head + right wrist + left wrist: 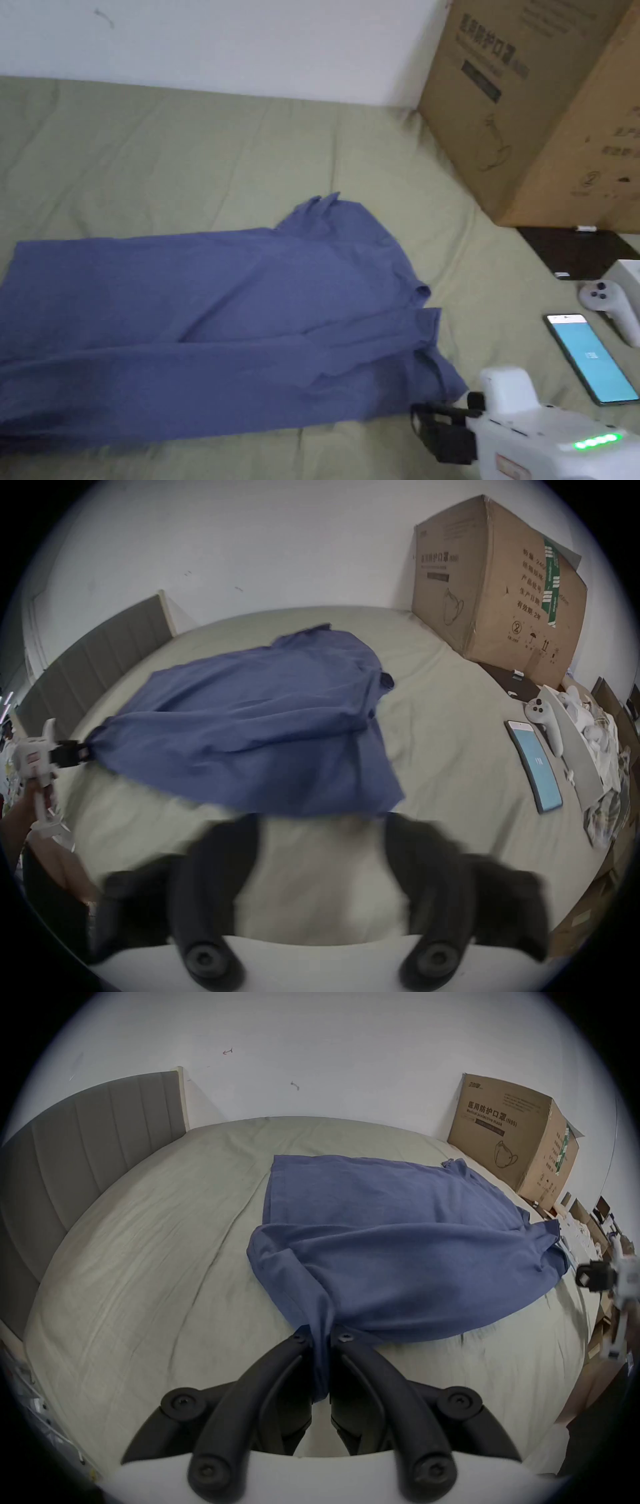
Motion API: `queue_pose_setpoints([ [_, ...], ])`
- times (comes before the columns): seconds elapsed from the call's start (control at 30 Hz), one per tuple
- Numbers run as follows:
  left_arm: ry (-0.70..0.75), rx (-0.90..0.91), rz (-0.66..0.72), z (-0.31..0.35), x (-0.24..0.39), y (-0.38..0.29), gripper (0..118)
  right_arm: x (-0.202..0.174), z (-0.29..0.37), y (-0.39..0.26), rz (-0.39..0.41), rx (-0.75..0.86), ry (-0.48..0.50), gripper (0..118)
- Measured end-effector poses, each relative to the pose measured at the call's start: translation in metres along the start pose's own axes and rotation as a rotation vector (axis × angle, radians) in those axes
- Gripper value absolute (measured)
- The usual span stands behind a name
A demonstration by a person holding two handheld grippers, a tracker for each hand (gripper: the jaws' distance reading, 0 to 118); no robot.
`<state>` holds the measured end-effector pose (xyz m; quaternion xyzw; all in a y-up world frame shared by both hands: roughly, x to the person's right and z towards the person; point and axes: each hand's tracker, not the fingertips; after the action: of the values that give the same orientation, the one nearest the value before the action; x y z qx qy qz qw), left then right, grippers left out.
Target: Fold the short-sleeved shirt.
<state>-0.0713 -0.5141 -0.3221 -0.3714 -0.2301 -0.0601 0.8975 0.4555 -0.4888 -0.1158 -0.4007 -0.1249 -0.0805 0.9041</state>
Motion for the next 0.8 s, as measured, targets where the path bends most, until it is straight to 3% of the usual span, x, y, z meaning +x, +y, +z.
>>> queue_pose_setpoints([
  [0.1, 0.008, -0.005, -0.012, 0.001, 0.004, 0.006, 7, 0.008, -0.034, 0.019, 0.016, -0.052, -0.024, 91],
  [0.13, 0.007, -0.009, -0.009, 0.000, 0.004, 0.006, 7, 0.011, -0.044, 0.022, 0.004, -0.091, -0.022, 85],
  [0.23, 0.005, -0.018, -0.013, -0.001, 0.002, 0.008, 7, 0.024, -0.060, 0.017, -0.058, -0.098, 0.020, 42],
  [0.27, 0.005, -0.020, -0.017, 0.001, 0.002, 0.008, 7, 0.027, -0.055, 0.016, -0.085, -0.070, 0.035, 19],
  [0.3, 0.005, -0.019, -0.021, 0.003, 0.003, 0.009, 7, 0.029, -0.050, 0.015, -0.110, -0.052, 0.059, 8],
  [0.33, 0.002, -0.018, -0.023, 0.002, -0.001, 0.009, 7, 0.031, -0.044, 0.013, -0.151, -0.036, 0.104, 8],
  [0.43, -0.005, -0.010, -0.010, 0.011, -0.001, 0.013, 7, 0.026, -0.022, 0.002, -0.146, -0.019, 0.075, 8],
  [0.57, -0.020, 0.016, 0.006, 0.031, -0.003, 0.015, 7, 0.010, 0.029, -0.004, -0.217, 0.040, 0.116, 8],
  [0.8, -0.035, -0.043, 0.067, 0.079, -0.018, -0.017, 7, -0.014, 0.103, -0.062, -0.209, -0.003, 0.102, 8],
])
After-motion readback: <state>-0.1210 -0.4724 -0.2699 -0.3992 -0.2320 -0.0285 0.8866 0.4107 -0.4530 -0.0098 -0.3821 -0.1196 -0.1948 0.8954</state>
